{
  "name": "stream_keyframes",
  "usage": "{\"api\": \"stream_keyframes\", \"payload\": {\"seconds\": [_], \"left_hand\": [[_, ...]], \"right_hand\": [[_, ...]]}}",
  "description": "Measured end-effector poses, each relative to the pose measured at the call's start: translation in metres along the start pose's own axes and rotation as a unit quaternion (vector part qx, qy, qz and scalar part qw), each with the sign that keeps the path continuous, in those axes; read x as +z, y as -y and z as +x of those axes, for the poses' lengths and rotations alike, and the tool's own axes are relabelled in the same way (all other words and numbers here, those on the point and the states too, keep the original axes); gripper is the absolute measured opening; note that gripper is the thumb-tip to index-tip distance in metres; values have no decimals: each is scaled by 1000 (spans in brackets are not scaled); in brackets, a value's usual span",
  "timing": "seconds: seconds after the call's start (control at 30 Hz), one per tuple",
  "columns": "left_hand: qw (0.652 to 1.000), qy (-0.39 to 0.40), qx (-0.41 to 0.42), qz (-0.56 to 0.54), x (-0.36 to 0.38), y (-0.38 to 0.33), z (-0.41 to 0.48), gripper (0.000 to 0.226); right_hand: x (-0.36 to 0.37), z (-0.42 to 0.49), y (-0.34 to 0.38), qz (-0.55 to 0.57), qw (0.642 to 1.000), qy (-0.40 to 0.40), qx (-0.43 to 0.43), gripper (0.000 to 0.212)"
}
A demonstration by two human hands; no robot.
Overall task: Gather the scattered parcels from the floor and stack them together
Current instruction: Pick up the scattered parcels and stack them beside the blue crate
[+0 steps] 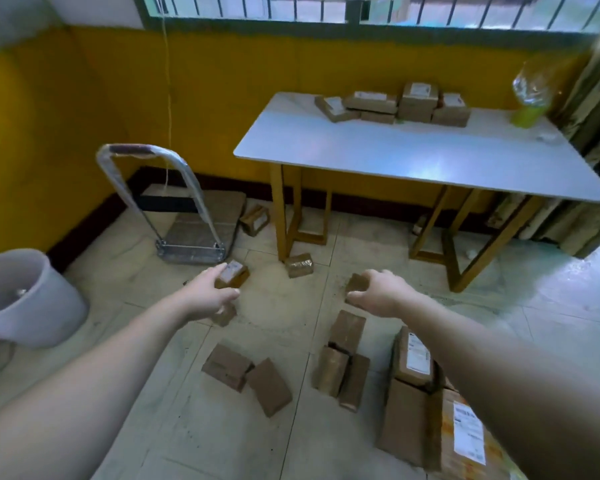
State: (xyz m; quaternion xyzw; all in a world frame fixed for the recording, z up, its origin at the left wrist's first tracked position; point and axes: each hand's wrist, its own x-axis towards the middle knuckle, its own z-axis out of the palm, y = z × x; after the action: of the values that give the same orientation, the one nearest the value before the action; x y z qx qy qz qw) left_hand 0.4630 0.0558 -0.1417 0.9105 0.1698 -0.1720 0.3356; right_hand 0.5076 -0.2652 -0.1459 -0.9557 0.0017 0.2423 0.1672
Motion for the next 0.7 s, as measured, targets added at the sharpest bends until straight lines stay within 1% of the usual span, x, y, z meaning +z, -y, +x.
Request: {"api": "stream_keyframes", "payload": {"seconds": [0.1,0.2,0.33,0.5,0.7], "left_hand": [[1000,-18,3,-1,-48,39,3,75],[999,-32,1,24,-96,79,4,75],[999,-14,-1,32,-147,122,8,73],[1000,2,2,20,-185,150,36,72],[999,21,-6,31,-213,170,98,73]], "right_hand": [[13,2,70,12,1000,1,-7,75],[35,2,140,-6,1000,3,-21,74],[59,5,212,-31,998,19,-42,74],[66,34,259,-48,997,28,-46,72],[72,108,303,-29,998,38,-35,68]]}}
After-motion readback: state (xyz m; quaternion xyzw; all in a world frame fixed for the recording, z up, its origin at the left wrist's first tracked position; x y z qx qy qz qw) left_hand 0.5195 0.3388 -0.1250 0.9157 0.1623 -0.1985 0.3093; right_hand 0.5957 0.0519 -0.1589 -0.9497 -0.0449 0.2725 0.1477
